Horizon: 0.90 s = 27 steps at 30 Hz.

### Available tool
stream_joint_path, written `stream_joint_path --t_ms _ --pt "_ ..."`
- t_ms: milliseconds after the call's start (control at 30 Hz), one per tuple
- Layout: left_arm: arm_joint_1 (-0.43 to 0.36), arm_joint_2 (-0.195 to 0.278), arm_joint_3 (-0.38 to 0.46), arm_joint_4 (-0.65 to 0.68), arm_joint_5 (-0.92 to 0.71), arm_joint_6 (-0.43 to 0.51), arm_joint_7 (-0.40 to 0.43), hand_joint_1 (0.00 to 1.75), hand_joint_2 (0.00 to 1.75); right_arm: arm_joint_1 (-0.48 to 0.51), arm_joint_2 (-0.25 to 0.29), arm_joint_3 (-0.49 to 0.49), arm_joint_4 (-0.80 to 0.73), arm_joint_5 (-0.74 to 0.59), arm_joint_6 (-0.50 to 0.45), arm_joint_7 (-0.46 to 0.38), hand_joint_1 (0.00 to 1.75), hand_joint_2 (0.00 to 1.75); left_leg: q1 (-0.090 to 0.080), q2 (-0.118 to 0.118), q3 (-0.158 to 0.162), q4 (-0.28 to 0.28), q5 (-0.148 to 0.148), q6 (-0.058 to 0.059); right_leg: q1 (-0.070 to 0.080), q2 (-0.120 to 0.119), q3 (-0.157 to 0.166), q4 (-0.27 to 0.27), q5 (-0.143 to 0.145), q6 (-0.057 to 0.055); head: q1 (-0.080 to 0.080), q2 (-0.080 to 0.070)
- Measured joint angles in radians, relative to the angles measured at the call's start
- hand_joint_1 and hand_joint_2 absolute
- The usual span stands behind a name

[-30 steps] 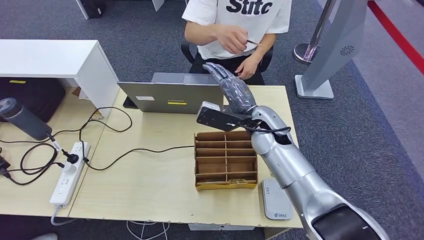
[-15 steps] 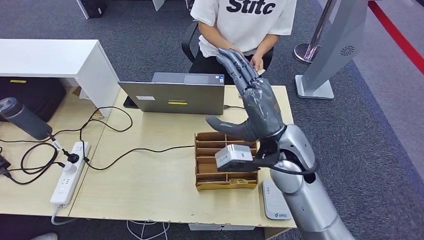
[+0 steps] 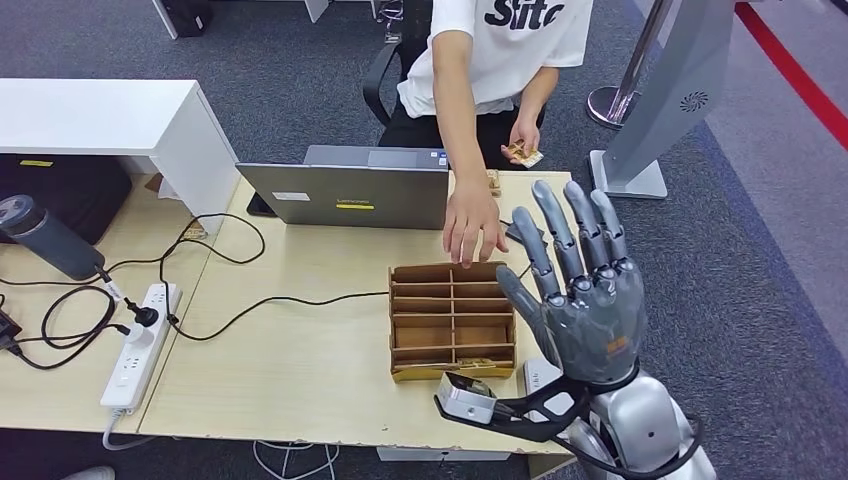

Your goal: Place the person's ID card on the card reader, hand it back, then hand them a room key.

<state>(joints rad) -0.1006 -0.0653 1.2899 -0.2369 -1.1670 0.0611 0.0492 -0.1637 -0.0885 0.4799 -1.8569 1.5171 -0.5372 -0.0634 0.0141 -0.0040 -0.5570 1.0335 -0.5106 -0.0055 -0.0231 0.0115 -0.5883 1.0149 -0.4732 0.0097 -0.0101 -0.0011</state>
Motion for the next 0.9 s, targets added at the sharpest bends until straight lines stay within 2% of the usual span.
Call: stream_joint_path --t_ms 467,800,900 --pt "0.000 -0.003 0.019 0.000 0.019 0.004 0.000 0.00 1.75 0.139 -0.075 0.000 0.015 0.015 -0.039 0.017 0.00 1.75 0.000 0.000 0.000 0.000 0.000 0.000 0.000 0.000 0.000 0.000 0.000 0.000 0.000 0.000" --pt "0.000 -0.003 0.027 0.000 0.029 0.008 0.000 0.00 1.75 0.193 -0.086 0.000 0.055 -0.003 -0.041 -0.012 0.00 1.75 0.000 0.000 0.000 0.000 0.000 0.000 0.000 0.000 0.000 0.000 0.000 0.000 0.000 0.000" --pt "0.000 -0.003 0.030 0.000 0.033 0.010 0.000 0.00 1.75 0.204 -0.087 0.003 0.072 -0.051 -0.022 -0.042 0.00 1.75 0.000 0.000 0.000 0.000 0.000 0.000 0.000 0.000 0.000 0.000 0.000 0.000 0.000 0.000"
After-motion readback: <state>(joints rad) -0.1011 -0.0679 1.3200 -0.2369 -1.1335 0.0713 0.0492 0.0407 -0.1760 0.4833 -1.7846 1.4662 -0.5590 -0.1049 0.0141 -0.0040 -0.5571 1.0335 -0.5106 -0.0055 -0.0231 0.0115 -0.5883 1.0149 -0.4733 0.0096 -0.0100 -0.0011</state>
